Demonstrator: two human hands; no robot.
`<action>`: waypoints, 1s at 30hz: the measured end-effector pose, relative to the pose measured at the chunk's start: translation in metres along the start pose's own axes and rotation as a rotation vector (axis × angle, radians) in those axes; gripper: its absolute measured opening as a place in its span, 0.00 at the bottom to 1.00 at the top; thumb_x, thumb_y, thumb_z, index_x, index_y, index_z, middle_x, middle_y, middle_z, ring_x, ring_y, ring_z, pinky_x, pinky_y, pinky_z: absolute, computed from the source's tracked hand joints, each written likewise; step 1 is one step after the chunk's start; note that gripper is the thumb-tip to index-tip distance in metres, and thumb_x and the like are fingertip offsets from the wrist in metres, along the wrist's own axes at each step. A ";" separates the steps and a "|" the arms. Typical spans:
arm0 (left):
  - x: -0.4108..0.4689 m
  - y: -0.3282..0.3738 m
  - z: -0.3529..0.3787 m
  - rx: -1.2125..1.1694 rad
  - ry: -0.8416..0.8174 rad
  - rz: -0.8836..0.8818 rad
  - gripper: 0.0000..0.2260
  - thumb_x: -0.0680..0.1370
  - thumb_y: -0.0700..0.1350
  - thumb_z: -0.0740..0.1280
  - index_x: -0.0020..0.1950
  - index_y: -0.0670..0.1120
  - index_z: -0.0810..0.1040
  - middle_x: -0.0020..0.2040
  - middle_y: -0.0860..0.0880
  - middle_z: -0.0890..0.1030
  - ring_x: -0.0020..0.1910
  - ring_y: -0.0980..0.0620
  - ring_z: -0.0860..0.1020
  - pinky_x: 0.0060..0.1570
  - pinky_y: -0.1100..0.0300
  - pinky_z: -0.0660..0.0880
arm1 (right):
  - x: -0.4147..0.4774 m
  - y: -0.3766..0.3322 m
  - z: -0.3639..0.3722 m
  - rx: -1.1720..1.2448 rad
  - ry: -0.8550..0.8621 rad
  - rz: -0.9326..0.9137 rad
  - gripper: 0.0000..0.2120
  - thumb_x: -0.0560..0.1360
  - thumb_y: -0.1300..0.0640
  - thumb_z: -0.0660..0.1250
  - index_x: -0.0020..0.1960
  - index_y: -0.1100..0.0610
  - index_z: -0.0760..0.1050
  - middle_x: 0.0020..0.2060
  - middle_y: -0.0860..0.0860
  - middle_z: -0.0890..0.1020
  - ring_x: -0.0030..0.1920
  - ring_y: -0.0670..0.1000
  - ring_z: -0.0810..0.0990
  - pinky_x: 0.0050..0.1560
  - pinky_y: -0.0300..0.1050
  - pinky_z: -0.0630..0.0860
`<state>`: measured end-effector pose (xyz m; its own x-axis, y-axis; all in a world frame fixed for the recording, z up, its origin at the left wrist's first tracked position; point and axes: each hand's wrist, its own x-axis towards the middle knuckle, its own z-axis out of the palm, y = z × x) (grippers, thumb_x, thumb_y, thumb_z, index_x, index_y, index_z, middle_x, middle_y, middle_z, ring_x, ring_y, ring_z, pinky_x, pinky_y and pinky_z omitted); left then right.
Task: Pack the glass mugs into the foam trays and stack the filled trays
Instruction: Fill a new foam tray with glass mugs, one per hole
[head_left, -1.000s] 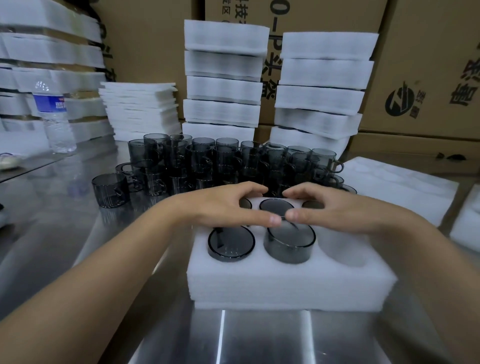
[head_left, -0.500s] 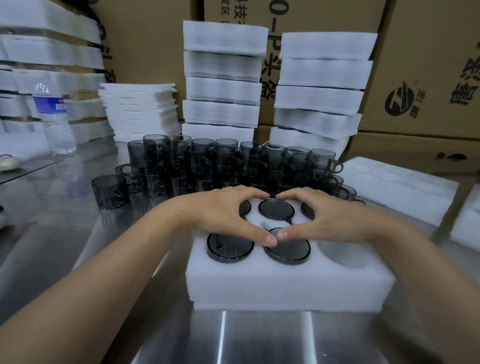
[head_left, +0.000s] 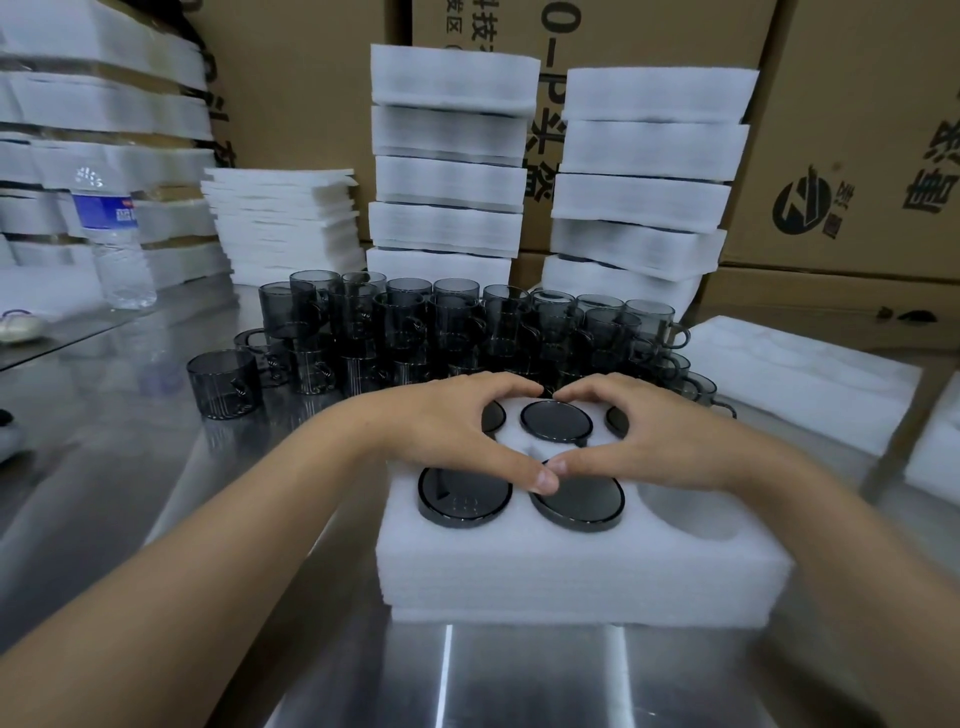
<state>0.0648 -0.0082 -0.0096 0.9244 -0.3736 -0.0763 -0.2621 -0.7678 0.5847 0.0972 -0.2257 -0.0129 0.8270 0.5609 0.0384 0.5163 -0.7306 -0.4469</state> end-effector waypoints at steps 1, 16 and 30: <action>0.001 -0.001 -0.001 -0.011 -0.003 0.004 0.43 0.61 0.67 0.74 0.73 0.64 0.59 0.67 0.66 0.65 0.66 0.64 0.64 0.59 0.66 0.63 | 0.000 0.000 0.000 0.011 0.014 -0.003 0.35 0.53 0.23 0.67 0.58 0.32 0.68 0.58 0.34 0.70 0.60 0.38 0.69 0.59 0.40 0.68; -0.024 -0.052 -0.062 0.412 1.193 -0.439 0.10 0.69 0.45 0.71 0.47 0.46 0.74 0.47 0.42 0.80 0.50 0.39 0.76 0.46 0.50 0.71 | 0.000 -0.003 0.003 0.050 0.034 0.007 0.32 0.54 0.25 0.69 0.55 0.33 0.69 0.56 0.33 0.71 0.60 0.39 0.70 0.63 0.46 0.69; -0.038 -0.130 -0.076 0.369 0.504 -1.014 0.37 0.72 0.56 0.71 0.71 0.35 0.64 0.70 0.36 0.62 0.67 0.38 0.67 0.65 0.49 0.68 | 0.000 -0.003 0.002 0.011 0.020 0.011 0.34 0.56 0.25 0.68 0.60 0.33 0.68 0.59 0.35 0.71 0.63 0.42 0.68 0.65 0.48 0.67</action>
<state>0.0850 0.1449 -0.0211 0.7391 0.6735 0.0045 0.6635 -0.7293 0.1671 0.0951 -0.2233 -0.0134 0.8368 0.5451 0.0512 0.5048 -0.7321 -0.4575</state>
